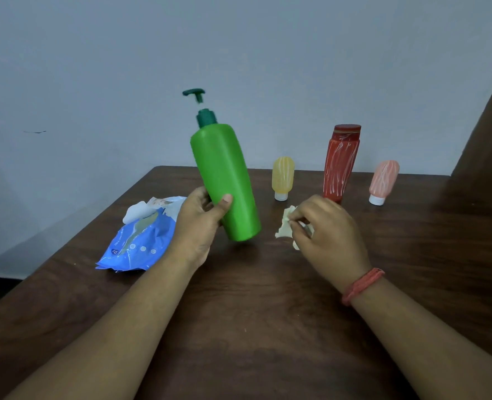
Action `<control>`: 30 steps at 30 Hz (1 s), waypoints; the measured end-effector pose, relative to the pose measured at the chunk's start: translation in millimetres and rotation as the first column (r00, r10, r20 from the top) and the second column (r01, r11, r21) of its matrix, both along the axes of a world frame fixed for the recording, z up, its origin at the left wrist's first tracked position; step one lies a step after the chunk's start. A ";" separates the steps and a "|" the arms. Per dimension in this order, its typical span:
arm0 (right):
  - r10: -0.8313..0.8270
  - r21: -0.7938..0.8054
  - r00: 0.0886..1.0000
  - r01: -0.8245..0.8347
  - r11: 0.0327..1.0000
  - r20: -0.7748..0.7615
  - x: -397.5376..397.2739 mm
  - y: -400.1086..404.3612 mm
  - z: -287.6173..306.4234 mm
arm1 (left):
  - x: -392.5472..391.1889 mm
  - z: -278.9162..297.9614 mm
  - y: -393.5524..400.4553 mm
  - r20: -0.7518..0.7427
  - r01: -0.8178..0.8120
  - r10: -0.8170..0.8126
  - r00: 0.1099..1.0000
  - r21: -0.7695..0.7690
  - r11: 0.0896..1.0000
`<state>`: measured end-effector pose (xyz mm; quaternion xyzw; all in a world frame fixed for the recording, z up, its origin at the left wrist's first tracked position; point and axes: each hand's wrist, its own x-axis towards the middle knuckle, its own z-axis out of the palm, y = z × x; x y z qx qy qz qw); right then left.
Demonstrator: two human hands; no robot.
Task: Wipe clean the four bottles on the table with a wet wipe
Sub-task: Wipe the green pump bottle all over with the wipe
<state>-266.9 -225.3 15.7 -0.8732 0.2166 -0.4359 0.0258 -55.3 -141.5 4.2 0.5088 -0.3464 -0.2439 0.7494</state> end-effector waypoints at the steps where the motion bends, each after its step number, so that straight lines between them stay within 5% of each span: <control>1: 0.012 0.005 1.000 -0.012 1.000 -0.018 0.2 1.8 -1.2 | 1.0 -1.1 0.8 0.069 -0.006 0.004 0.998 0.024 1.000; 6: 0.042 0.033 0.997 -0.040 0.999 -0.057 1.2 3.0 0.1 | 0.4 -4.8 2.3 0.272 0.016 -0.045 0.961 0.109 0.994; 30: 0.062 0.117 0.994 -0.051 0.992 -0.087 5.9 -4.0 -10.1 | 63.0 19.6 -56.0 0.443 0.016 -0.178 0.879 0.345 0.938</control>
